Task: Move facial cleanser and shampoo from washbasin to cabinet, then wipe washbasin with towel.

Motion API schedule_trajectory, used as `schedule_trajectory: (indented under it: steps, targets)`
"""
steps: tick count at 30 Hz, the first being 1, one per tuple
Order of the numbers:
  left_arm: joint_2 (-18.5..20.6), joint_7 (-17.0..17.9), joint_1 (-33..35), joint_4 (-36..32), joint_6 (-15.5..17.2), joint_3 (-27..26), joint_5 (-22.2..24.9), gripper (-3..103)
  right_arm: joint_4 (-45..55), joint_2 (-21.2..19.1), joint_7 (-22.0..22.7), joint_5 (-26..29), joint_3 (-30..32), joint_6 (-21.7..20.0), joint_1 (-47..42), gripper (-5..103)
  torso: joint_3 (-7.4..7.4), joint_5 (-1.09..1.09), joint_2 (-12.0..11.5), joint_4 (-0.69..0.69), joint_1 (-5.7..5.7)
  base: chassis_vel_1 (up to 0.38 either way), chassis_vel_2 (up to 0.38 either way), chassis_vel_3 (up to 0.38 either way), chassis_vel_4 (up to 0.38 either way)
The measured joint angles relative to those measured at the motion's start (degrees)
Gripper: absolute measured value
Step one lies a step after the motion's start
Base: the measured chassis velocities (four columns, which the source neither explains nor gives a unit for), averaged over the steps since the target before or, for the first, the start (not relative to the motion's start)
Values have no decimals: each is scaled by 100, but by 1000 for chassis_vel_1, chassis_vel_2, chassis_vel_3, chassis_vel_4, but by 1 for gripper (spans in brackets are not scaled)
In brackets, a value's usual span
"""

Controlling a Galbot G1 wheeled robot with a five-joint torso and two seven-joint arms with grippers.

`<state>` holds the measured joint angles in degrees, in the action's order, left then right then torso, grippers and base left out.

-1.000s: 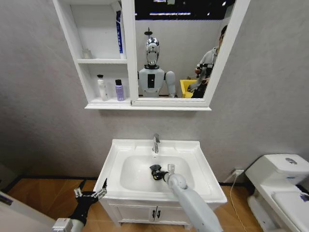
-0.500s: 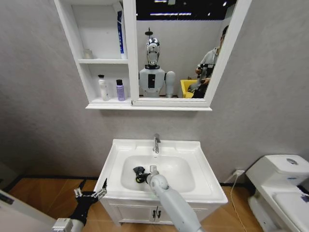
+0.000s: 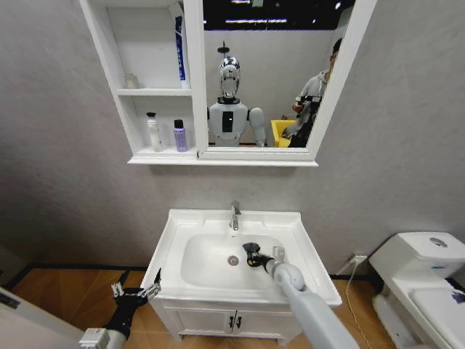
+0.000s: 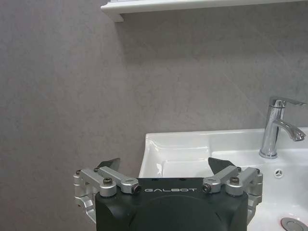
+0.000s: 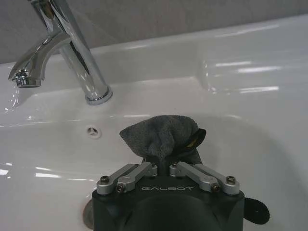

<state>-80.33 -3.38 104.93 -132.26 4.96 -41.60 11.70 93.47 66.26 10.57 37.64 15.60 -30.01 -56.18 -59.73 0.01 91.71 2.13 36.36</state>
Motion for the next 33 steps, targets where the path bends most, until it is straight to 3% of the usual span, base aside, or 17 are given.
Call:
schedule_trajectory:
  steps: [4,7,16,18,19,22,26,29,31,32,33]
  targets:
    - [0,0,0,0,0,0,0,100,128,-289,-250,-842,378,455,-154,7,0,1,0,-2,0,0,0,0,0]
    - [0,0,0,0,0,0,0,100,-2,-475,-360,-1031,596,642,-159,7,0,-1,0,-1,0,0,0,0,0]
    - [0,0,0,0,0,0,0,100,-607,-700,-471,-854,818,955,35,7,0,0,0,0,0,0,0,0,0]
    - [0,0,0,0,0,0,0,100,-1055,-756,-636,-928,791,1370,159,4,0,-1,0,-2,0,0,0,0,0]
    - [0,0,0,0,0,0,0,100,-1055,-756,-636,-928,791,1370,159,4,0,-1,0,-2,0,0,0,0,0]
    - [0,0,0,0,0,0,0,100,-1263,-704,-749,-917,775,1559,245,18,0,-1,0,-2,0,0,0,0,0]
    - [0,0,0,0,0,0,0,100,-1316,-652,-834,-893,759,1762,280,30,0,-1,0,1,0,0,0,0,0]
    - [0,0,0,0,0,0,0,100,-1269,-642,-883,-927,754,1939,237,46,0,-1,0,-2,0,0,0,0,0]
    - [0,0,0,0,0,0,0,100,-1236,-642,-882,-936,763,1971,208,46,0,-1,0,-1,0,0,0,0,0]
    - [0,0,0,0,0,0,0,100,-1158,-649,-844,-940,789,1990,141,57,0,-2,0,-1,0,0,0,0,0]
    - [0,0,0,0,0,0,0,100,-1126,-651,-816,-932,803,1999,108,57,0,-2,0,-2,0,0,0,0,0]
